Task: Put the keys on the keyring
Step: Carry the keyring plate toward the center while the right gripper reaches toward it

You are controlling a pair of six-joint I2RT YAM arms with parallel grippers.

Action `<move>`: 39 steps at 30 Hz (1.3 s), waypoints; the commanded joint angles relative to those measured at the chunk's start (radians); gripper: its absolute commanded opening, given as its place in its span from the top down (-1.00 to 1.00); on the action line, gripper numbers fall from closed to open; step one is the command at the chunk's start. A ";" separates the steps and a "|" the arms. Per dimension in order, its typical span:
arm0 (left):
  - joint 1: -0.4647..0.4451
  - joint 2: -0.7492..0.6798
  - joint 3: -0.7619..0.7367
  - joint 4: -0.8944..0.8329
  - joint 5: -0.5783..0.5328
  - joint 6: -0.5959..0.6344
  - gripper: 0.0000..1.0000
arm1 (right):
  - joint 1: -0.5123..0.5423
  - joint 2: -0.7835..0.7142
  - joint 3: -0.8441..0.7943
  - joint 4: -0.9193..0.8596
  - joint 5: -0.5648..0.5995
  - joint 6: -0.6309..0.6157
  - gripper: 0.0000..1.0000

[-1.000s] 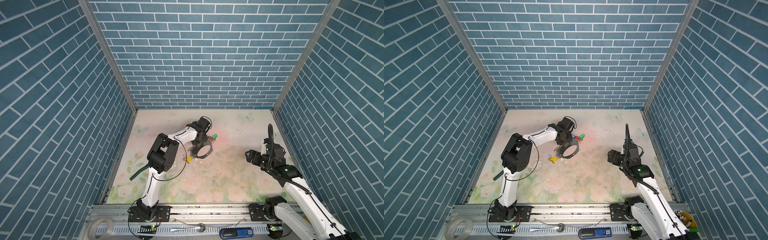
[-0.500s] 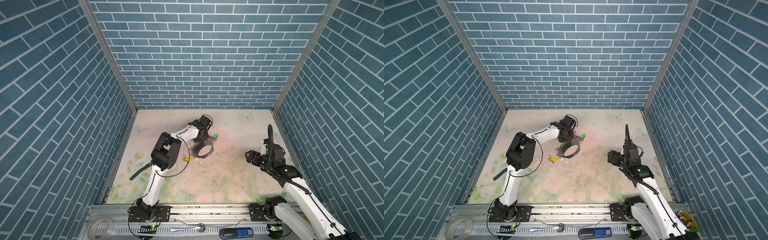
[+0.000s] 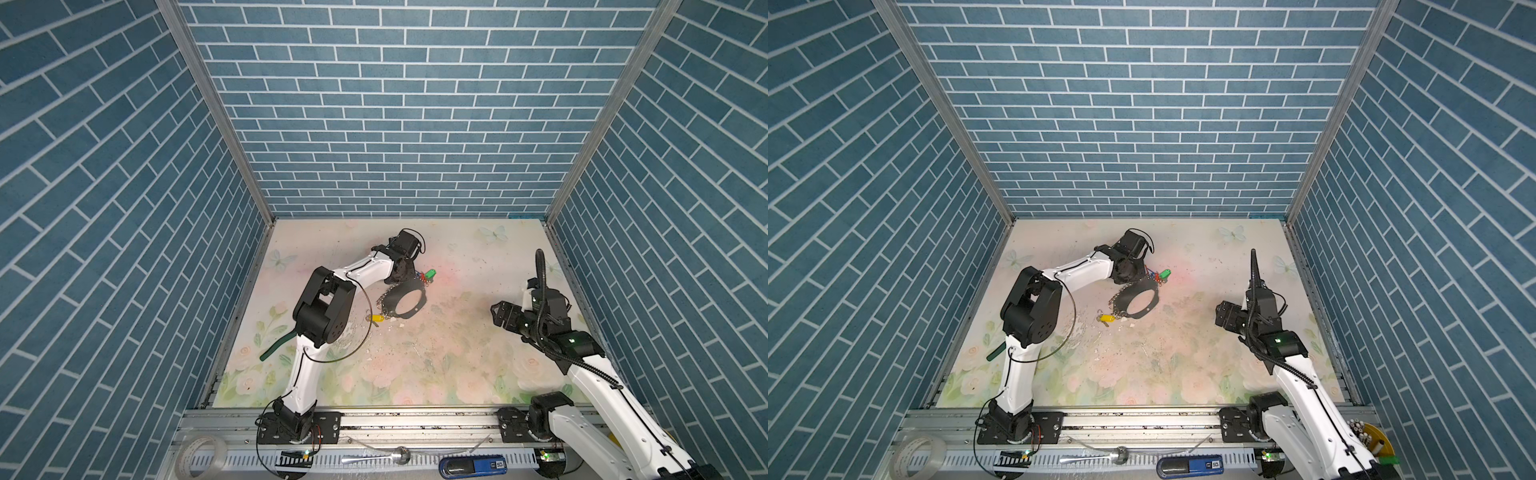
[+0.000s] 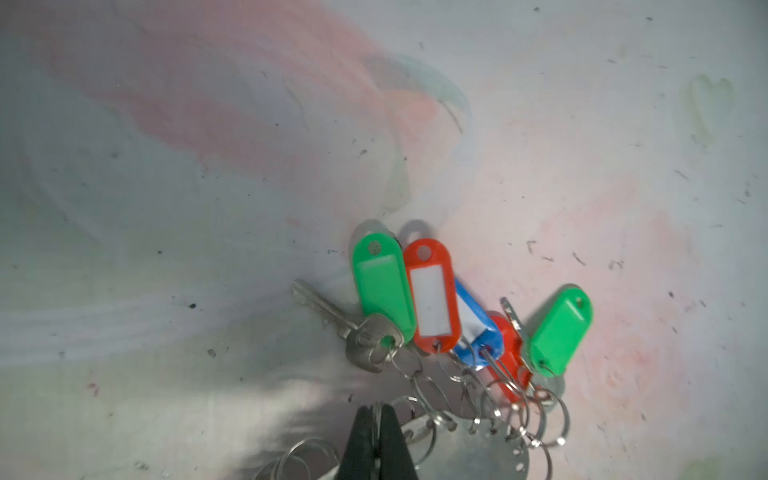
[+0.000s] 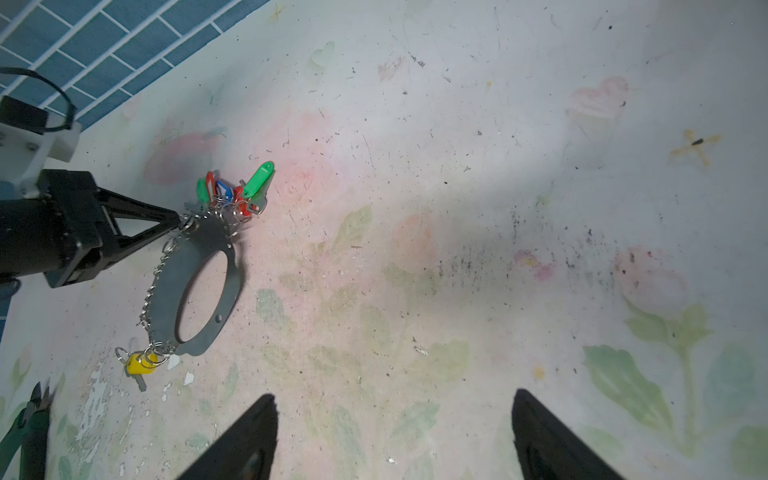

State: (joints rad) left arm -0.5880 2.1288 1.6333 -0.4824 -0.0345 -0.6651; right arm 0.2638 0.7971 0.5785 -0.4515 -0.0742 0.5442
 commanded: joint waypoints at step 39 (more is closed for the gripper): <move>-0.228 -0.867 -0.869 0.495 0.659 1.238 1.00 | 0.416 0.101 -0.188 0.713 -0.450 -0.117 -0.26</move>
State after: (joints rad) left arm -0.8120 1.2755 0.7609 -0.0460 0.5831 0.5213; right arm 0.6537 0.8951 0.4191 0.1802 -0.4881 0.4816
